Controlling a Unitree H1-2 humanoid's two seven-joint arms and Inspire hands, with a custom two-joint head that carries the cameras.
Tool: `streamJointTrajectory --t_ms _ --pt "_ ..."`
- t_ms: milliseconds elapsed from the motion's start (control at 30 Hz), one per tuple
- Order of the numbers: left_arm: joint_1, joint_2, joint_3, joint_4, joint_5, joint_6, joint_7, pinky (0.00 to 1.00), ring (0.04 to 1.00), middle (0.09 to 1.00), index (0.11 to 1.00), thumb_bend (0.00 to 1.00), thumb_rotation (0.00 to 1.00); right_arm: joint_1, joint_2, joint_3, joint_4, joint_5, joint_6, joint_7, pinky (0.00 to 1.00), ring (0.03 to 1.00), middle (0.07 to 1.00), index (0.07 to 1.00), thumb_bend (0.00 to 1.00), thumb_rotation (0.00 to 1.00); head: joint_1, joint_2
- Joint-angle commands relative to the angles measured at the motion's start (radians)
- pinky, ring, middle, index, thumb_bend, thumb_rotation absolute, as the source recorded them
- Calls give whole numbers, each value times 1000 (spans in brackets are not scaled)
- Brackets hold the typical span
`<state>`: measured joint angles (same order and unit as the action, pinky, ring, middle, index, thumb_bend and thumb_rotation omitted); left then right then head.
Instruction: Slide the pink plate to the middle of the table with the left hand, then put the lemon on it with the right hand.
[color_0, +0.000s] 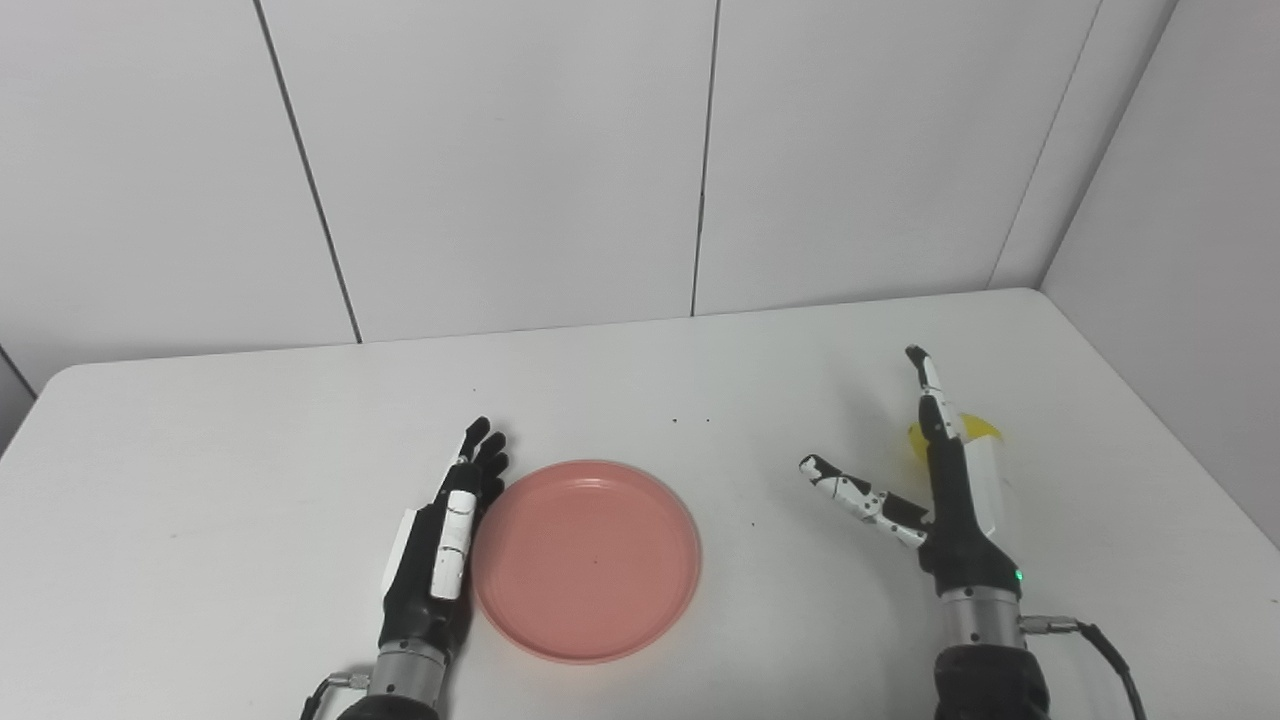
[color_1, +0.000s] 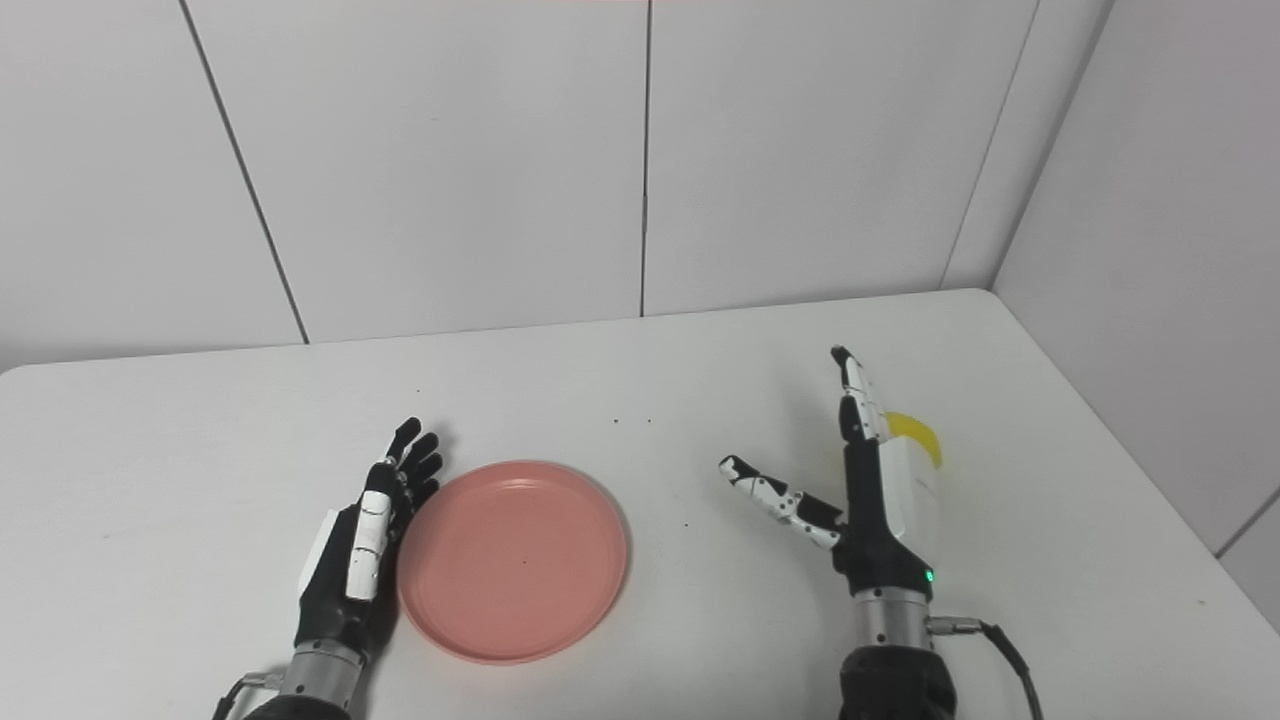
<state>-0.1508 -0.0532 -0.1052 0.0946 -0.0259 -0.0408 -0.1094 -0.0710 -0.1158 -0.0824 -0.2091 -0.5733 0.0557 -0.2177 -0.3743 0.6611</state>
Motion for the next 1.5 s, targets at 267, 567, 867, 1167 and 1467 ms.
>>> streamJointTrajectory --t_ms 267,567,867,1167,1467 --pt "15 35 30 28 -41 27 -29 996 972 973 973 701 1000 -56 -127 -44 -89 -70 175 102 776 881 920 916 864 497 -121 0" --pt "11 49 52 13 -76 66 -36 997 973 973 972 684 1000 -83 -205 -70 -100 -70 254 162 804 884 904 894 917 425 -215 -21" --pt "5 65 76 15 -108 88 -47 991 968 967 959 646 1000 -117 -251 -48 -106 -132 355 237 784 874 903 897 935 417 -259 -25" --pt "6 74 83 1 -127 103 -47 983 965 966 961 642 1000 -150 -304 -19 -68 -143 407 332 767 855 884 886 967 358 -266 -22" --pt "14 79 78 -10 -119 106 -50 982 968 969 963 637 1000 -178 -271 -54 16 -93 414 387 769 873 895 872 995 238 -271 -21"
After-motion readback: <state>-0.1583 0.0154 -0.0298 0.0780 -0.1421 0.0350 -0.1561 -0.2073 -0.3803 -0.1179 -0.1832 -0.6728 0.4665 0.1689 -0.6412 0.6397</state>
